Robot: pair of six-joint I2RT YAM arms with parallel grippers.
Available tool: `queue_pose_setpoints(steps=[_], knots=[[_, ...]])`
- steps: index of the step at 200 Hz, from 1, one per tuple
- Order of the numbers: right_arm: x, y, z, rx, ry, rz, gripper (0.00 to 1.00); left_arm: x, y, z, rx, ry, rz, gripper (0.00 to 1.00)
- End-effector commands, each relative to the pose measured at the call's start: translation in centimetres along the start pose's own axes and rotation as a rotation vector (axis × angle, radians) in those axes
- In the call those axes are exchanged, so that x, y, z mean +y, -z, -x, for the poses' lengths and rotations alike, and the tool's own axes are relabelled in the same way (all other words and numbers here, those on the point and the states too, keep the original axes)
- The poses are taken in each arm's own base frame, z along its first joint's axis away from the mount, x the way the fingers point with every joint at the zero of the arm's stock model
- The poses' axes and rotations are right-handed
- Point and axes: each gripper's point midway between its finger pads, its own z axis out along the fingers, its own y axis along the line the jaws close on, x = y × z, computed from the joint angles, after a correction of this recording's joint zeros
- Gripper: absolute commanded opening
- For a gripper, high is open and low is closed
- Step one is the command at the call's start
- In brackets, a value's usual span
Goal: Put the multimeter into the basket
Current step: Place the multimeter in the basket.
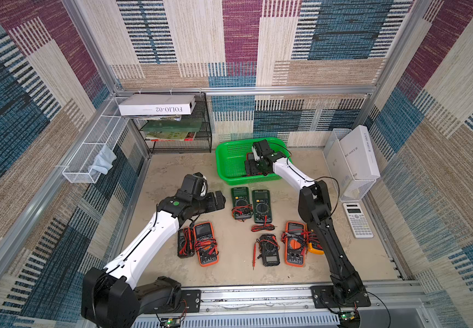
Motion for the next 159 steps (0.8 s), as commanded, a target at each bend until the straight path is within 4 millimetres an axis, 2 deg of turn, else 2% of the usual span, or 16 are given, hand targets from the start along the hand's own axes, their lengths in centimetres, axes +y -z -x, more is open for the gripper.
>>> queue_pose_setpoints(steps=[1,50,90,127,159], knots=[[0.2,1.7,1.6,-0.039,0.001,0.004,1.00,-0.2,0.1,0.5,-0.020,-0.008,-0.003,0.99],[1.7,6.0,4.2,-0.108,0.012,0.039,1.00,-0.1,0.5,0.7,-0.029,-0.023,0.008,0.99],[3.4,9.5,4.5,-0.134,0.034,0.050,0.99,0.1,0.7,0.6,-0.031,-0.029,0.019,0.99],[4.6,12.7,3.3,-0.142,0.050,0.044,0.99,0.7,0.7,0.1,-0.022,-0.038,0.038,0.99],[5.3,15.4,0.6,-0.143,0.030,0.057,0.99,1.1,0.5,-0.7,-0.010,-0.031,0.045,0.99]])
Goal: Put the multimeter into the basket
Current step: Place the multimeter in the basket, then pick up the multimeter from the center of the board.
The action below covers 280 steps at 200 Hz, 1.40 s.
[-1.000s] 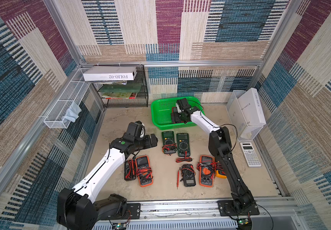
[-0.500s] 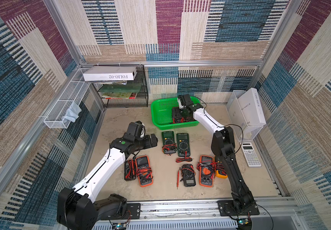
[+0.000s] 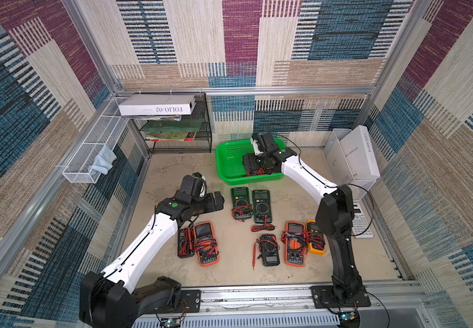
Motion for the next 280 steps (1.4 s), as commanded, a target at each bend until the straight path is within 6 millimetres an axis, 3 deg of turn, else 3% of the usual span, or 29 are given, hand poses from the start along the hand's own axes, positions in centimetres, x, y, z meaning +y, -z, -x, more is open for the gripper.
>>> queue_pose_setpoints(steps=[1,55,86,124,165,280], knots=[[0.4,1.8,-0.6,-0.032,-0.030,-0.002,0.99,0.6,0.0,-0.6,0.010,-0.005,0.023,0.99],[-0.3,4.5,-7.6,0.031,-0.078,-0.036,0.99,1.1,-0.5,-2.3,0.042,-0.005,0.028,0.99],[-1.9,4.6,-12.5,0.093,-0.133,-0.079,0.99,1.1,-0.6,-2.9,0.053,-0.003,0.026,0.99],[-2.5,3.8,-16.1,0.150,-0.173,-0.095,1.00,0.8,-1.0,-3.4,0.066,-0.007,0.026,0.99],[-2.3,2.5,-17.8,0.185,-0.175,-0.103,1.00,0.5,-1.2,-3.6,0.070,-0.012,0.024,0.99],[-0.8,-0.7,-19.3,0.248,-0.150,-0.088,1.00,0.1,-2.5,-4.0,0.093,-0.022,0.020,0.99]])
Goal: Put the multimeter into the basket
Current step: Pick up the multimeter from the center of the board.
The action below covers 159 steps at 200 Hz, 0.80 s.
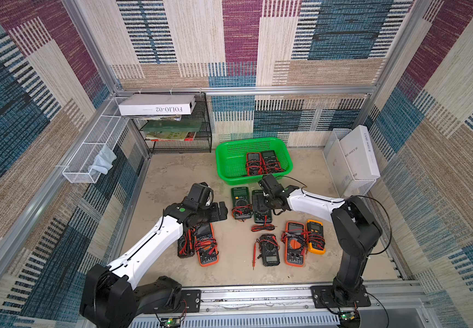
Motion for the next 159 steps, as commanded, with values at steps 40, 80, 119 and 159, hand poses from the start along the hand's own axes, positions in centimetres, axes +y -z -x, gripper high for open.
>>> queue_pose_setpoints(steps=[40,80,119,159], knots=[[0.1,-2.1,-1.2,0.043,-0.002,-0.011,1.00,-0.2,-0.3,0.3,-0.010,-0.009,-0.009,0.99],[-0.3,-3.3,-2.2,0.078,0.001,-0.031,0.98,-0.3,-0.4,0.4,-0.012,-0.013,-0.010,0.99],[-0.4,-2.4,-2.0,0.068,0.003,-0.036,0.80,-0.5,-0.2,0.7,-0.022,-0.012,-0.019,0.99],[-0.1,-0.2,-0.3,0.014,0.005,-0.021,0.71,-0.6,-0.2,1.0,-0.031,-0.010,-0.019,0.99]])
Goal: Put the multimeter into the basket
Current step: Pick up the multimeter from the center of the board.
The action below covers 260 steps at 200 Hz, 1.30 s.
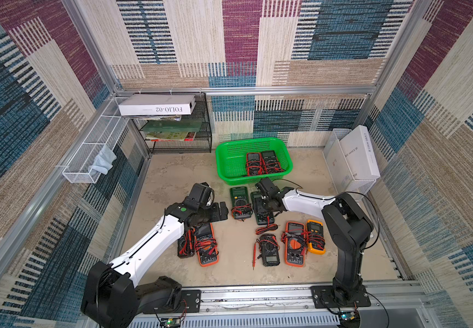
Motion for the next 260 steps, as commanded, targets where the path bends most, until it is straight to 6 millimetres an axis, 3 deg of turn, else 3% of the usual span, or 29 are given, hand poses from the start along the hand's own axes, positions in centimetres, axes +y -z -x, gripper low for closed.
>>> queue_pose_setpoints(steps=[1,57,129,200,260], knots=[[0.1,1.4,0.9,-0.029,0.000,0.007,0.71,-0.6,0.2,1.0,-0.034,-0.005,-0.019,0.99],[0.7,5.4,4.0,-0.123,0.007,0.029,0.71,-0.5,0.2,1.6,-0.048,-0.005,0.001,0.99],[2.6,11.3,11.6,-0.297,0.027,0.090,0.72,0.1,0.3,3.8,-0.104,-0.023,0.074,0.99],[5.1,12.3,19.8,-0.462,-0.003,0.141,0.72,2.0,-0.6,6.2,-0.109,-0.044,0.160,0.99],[6.0,10.9,25.4,-0.559,-0.056,0.162,0.74,3.3,-1.3,5.5,-0.096,0.027,0.179,0.99]])
